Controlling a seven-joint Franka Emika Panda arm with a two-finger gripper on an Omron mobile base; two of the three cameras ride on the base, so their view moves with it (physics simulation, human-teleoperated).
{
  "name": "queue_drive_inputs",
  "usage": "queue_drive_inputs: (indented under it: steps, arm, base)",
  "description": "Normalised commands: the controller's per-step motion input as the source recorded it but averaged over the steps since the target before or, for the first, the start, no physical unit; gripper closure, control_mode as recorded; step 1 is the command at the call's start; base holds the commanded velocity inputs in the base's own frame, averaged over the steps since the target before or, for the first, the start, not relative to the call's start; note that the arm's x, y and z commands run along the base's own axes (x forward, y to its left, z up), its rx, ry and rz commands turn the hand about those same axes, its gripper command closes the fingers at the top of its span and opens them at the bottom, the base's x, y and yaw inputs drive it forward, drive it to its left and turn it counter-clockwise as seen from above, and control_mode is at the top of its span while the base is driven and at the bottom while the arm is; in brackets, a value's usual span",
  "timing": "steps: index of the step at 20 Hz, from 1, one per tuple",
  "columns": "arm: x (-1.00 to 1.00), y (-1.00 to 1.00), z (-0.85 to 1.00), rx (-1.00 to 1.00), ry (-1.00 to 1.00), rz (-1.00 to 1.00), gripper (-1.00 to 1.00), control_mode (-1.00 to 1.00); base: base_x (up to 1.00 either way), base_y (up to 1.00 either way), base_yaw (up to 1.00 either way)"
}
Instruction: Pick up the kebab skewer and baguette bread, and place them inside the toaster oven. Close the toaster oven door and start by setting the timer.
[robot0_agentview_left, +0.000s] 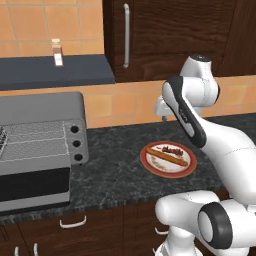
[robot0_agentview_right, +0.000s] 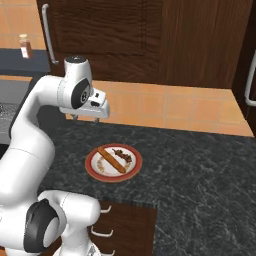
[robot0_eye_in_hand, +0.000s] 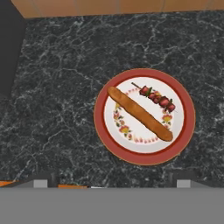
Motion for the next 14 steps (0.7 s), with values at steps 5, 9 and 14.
queue_drive_inputs:
  steps: [5,9,14]
  arm:
    - [0.0,0.0,0.0,0.0,0.0,0.0,-1.0,1.0]
    - [0.0,0.0,0.0,0.0,0.0,0.0,-1.0,1.0]
    - [0.0,0.0,0.0,0.0,0.0,0.0,-1.0,1.0]
  base:
    - [0.0,0.56,0.0]
    - [0.0,0.51,0.0]
    - [0.0,0.35,0.0]
